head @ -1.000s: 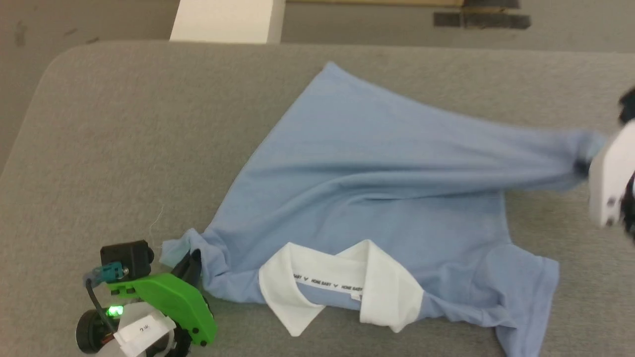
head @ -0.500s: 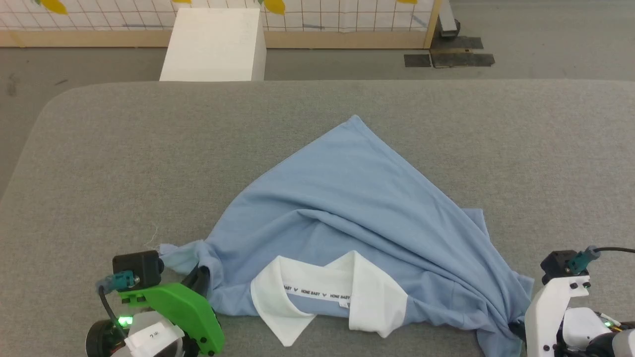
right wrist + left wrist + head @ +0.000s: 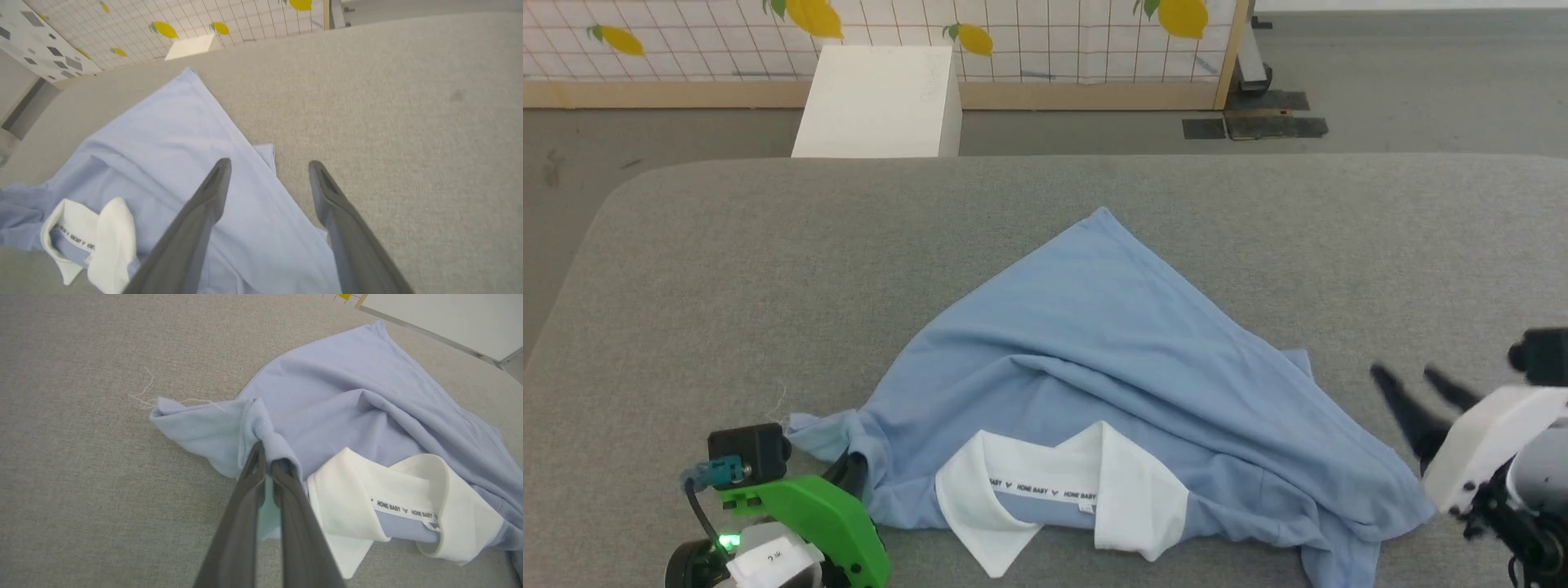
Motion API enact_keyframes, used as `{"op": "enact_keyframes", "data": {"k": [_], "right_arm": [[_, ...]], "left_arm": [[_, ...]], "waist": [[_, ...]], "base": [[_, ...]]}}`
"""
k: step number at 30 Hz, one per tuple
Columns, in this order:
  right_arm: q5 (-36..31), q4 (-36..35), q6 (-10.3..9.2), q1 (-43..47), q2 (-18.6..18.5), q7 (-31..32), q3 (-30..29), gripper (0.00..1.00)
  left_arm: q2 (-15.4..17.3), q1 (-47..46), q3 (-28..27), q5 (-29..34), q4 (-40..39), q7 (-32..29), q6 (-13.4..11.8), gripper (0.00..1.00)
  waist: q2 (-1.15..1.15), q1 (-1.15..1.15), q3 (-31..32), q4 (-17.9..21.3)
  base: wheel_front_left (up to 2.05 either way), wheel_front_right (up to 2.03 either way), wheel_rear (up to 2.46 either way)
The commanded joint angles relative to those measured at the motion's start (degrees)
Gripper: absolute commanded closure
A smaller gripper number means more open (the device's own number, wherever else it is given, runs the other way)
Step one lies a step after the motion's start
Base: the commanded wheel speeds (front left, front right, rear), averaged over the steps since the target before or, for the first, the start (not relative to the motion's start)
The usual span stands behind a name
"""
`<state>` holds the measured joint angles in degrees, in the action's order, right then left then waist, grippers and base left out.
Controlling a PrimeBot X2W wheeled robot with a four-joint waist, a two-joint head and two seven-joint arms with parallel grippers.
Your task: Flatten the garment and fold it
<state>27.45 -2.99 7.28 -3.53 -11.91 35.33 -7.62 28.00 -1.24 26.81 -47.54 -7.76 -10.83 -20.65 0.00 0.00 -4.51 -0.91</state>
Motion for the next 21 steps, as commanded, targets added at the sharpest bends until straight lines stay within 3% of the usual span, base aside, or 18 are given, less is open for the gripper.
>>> {"op": "enact_keyframes", "data": {"k": [1, 6, 10, 21], "right_arm": [[0.21, -1.02, 0.21, -1.35, 0.33, -3.64, -0.12, 0.00], [-0.75, -0.98, 0.21, -3.61, -0.40, -14.83, 1.13, 0.00], [-1.12, 1.42, 0.21, -6.40, -0.50, -18.43, 2.67, 0.00], [-4.23, 10.70, 0.21, -25.38, -3.09, -13.86, 10.40, 0.00]], "left_arm": [[0.15, 0.59, -0.13, -0.18, 0.09, 0.30, 0.28, 1.00], [0.23, 0.59, -0.03, -0.11, -0.20, 0.38, 0.25, 1.00], [0.33, 0.06, 0.06, 0.21, -0.66, 0.41, 0.19, 1.00], [-0.99, -5.32, 1.53, 2.27, -3.12, 0.78, 1.18, 1.00]], "waist": [[0.00, 0.00, 0.33, 0.15], [0.00, 0.00, 0.11, -0.21], [0.00, 0.00, -0.94, -1.09], [0.00, 0.00, -10.97, -8.73]], "base": [[0.00, 0.00, 0.00], [0.00, 0.00, 0.00], [0.00, 0.00, 0.00], [0.00, 0.00, 0.00]]}}
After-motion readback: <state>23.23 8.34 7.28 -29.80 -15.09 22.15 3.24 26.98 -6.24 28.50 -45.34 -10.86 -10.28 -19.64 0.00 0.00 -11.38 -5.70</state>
